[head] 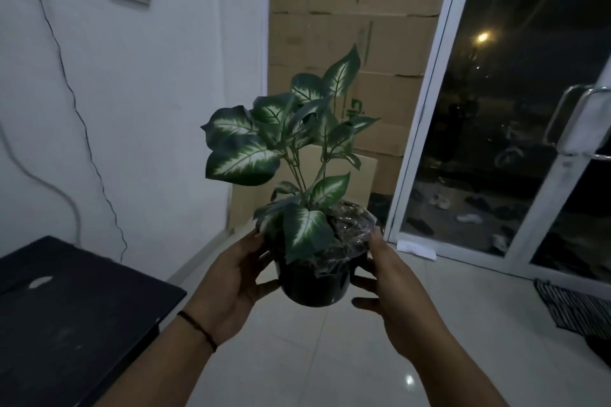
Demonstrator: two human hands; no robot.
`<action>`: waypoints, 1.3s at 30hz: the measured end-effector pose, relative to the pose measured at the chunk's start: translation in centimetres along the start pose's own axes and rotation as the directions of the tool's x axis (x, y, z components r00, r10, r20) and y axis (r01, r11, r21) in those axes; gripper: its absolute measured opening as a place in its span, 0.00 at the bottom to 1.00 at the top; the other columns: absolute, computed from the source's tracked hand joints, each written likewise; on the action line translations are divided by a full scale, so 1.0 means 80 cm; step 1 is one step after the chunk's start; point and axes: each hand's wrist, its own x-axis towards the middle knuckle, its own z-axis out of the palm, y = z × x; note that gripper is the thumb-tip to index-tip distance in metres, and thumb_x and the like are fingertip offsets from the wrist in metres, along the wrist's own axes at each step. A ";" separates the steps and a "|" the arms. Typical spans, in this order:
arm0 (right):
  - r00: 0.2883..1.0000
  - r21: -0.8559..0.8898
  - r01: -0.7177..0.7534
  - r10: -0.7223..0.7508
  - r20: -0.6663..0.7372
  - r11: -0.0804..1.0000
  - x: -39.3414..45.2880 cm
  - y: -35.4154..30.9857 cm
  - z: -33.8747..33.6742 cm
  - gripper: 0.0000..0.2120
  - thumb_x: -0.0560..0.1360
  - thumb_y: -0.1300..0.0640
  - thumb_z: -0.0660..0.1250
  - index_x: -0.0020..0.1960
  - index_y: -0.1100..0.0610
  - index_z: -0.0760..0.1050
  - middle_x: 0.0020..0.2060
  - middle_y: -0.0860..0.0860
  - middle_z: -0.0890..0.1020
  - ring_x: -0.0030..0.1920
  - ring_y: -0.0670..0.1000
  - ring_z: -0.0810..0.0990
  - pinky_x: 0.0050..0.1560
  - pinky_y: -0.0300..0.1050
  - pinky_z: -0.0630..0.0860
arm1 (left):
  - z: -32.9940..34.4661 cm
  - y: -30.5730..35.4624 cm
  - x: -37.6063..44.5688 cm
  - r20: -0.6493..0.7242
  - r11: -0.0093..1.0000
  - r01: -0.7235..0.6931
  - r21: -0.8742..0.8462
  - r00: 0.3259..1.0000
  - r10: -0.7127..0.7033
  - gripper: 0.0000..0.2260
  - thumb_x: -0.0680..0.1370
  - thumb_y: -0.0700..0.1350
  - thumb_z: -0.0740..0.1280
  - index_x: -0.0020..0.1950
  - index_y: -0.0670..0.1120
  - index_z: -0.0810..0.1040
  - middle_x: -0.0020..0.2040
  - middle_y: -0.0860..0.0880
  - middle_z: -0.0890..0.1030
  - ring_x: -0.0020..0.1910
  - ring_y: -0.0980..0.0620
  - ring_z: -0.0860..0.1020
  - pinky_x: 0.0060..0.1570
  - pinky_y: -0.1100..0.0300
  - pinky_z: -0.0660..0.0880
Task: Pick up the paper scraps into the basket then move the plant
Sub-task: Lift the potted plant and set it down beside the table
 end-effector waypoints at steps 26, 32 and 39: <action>0.934 -0.161 -0.122 0.168 0.315 0.979 0.331 -0.067 0.017 0.18 0.75 0.35 0.56 0.59 0.44 0.66 0.58 0.53 0.74 0.58 0.58 0.75 0.57 0.59 0.74 | -0.023 0.019 0.244 -0.186 0.991 -0.126 -0.047 0.976 0.115 0.16 0.65 0.47 0.66 0.52 0.53 0.84 0.52 0.52 0.85 0.55 0.51 0.79 0.48 0.47 0.78; 0.859 -0.239 -0.106 0.210 0.466 0.965 0.438 -0.083 0.034 0.15 0.76 0.38 0.58 0.57 0.46 0.68 0.50 0.57 0.79 0.48 0.59 0.82 0.47 0.55 0.81 | -0.032 0.020 0.314 -0.326 0.985 -0.170 -0.039 0.934 0.148 0.15 0.64 0.49 0.67 0.49 0.53 0.84 0.50 0.53 0.85 0.55 0.51 0.77 0.45 0.51 0.78; 0.760 -0.173 -0.173 0.243 0.603 0.970 0.538 -0.060 0.117 0.13 0.78 0.49 0.59 0.54 0.57 0.76 0.44 0.62 0.76 0.37 0.60 0.81 0.34 0.50 0.79 | -0.098 0.037 0.379 -0.424 0.968 -0.231 0.101 0.870 0.252 0.19 0.63 0.52 0.71 0.53 0.54 0.83 0.51 0.56 0.84 0.54 0.54 0.78 0.46 0.54 0.79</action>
